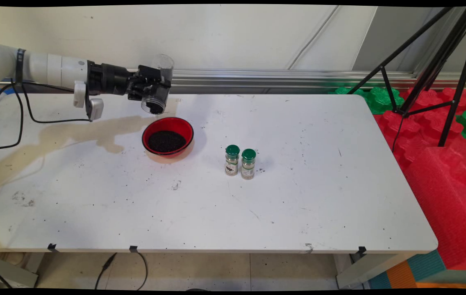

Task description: Pour the black seasoning powder in the red bowl

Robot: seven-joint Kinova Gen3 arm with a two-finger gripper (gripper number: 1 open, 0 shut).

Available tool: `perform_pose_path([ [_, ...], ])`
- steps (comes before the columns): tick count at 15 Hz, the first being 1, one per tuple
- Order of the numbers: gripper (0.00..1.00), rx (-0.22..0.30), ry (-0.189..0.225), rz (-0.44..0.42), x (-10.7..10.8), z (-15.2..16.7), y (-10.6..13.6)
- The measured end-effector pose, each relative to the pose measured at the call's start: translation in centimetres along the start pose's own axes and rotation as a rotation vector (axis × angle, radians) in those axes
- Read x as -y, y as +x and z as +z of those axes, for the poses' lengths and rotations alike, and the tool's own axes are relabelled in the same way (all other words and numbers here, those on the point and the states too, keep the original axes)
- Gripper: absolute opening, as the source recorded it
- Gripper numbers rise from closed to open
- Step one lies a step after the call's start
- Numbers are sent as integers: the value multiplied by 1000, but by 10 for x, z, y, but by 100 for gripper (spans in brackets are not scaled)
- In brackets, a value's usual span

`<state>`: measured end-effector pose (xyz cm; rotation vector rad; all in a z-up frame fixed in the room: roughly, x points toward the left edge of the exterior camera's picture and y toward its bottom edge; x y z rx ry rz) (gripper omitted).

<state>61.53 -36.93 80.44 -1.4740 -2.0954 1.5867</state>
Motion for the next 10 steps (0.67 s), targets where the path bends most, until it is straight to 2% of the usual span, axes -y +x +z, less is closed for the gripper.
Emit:
perform_pose_path([
  [10,0,-36,12,-422,17,-8,-5],
])
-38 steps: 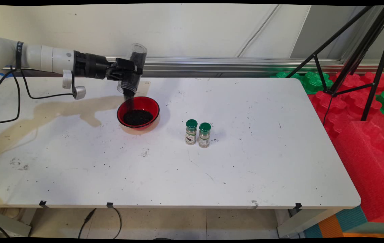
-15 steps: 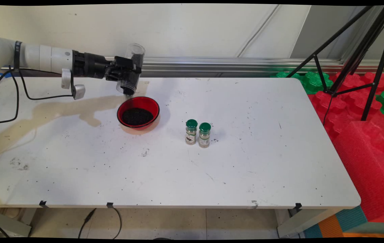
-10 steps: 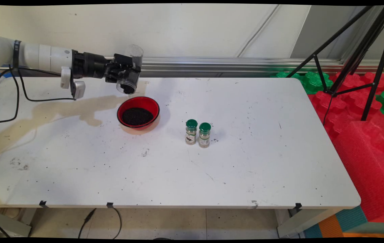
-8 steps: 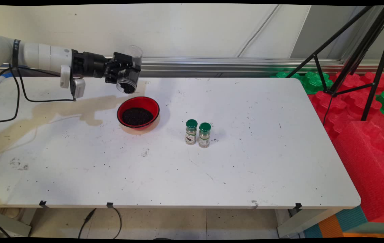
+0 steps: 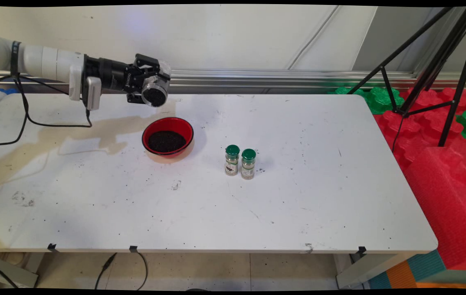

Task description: Pour the black seasoning powder in the red bowl

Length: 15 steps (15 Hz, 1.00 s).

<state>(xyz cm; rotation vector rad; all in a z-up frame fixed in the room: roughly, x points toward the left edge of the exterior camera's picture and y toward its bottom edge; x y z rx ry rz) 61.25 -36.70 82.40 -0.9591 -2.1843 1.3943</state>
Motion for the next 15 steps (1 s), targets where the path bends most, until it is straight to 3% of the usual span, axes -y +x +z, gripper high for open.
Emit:
perform_pose_path([
  [7,0,-59,8,-334,18,-15,3],
  [15,0,-181,-2,-736,44,-32,14],
])
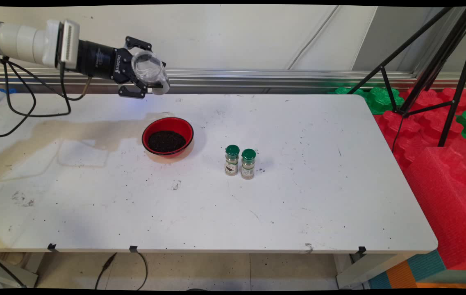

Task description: Pour the black seasoning powder in the red bowl

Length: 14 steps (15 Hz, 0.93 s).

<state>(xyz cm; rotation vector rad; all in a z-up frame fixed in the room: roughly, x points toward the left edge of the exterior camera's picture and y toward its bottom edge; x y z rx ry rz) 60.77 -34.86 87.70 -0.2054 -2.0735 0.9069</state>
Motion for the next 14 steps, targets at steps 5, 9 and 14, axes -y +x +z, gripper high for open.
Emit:
perform_pose_path([
  [5,0,-67,-17,-211,6,-4,16],
  [9,0,-125,-44,-386,8,-3,29],
  [14,0,-179,-99,-567,5,5,45],
])
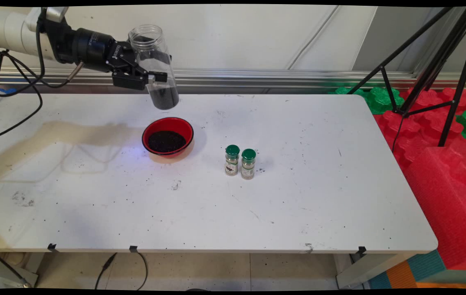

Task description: Pour the black seasoning powder in the red bowl, then place the picked object on the table

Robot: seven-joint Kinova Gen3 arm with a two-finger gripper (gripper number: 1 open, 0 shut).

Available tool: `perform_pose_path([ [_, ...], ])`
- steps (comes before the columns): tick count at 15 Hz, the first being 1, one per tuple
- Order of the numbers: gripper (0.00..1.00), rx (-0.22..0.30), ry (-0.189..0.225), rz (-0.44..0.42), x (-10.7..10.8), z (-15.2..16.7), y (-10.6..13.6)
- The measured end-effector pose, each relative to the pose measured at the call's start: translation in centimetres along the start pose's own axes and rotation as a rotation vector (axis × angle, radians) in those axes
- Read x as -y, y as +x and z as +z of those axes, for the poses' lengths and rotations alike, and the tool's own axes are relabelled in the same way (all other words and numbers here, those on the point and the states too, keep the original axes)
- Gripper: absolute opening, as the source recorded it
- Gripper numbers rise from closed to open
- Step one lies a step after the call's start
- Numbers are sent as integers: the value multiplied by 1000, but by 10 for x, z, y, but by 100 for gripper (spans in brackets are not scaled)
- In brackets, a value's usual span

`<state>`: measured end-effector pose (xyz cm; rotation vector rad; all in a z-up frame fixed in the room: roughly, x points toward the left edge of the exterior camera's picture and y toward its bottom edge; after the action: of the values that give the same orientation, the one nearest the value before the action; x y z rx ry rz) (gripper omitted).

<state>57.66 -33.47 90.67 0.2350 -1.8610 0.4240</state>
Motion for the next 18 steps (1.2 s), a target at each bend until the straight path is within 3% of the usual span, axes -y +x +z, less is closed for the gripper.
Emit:
perform_pose_path([
  [9,0,-21,-90,-191,-22,35,-15],
  [18,0,-4,-151,-256,-52,72,-56],
])
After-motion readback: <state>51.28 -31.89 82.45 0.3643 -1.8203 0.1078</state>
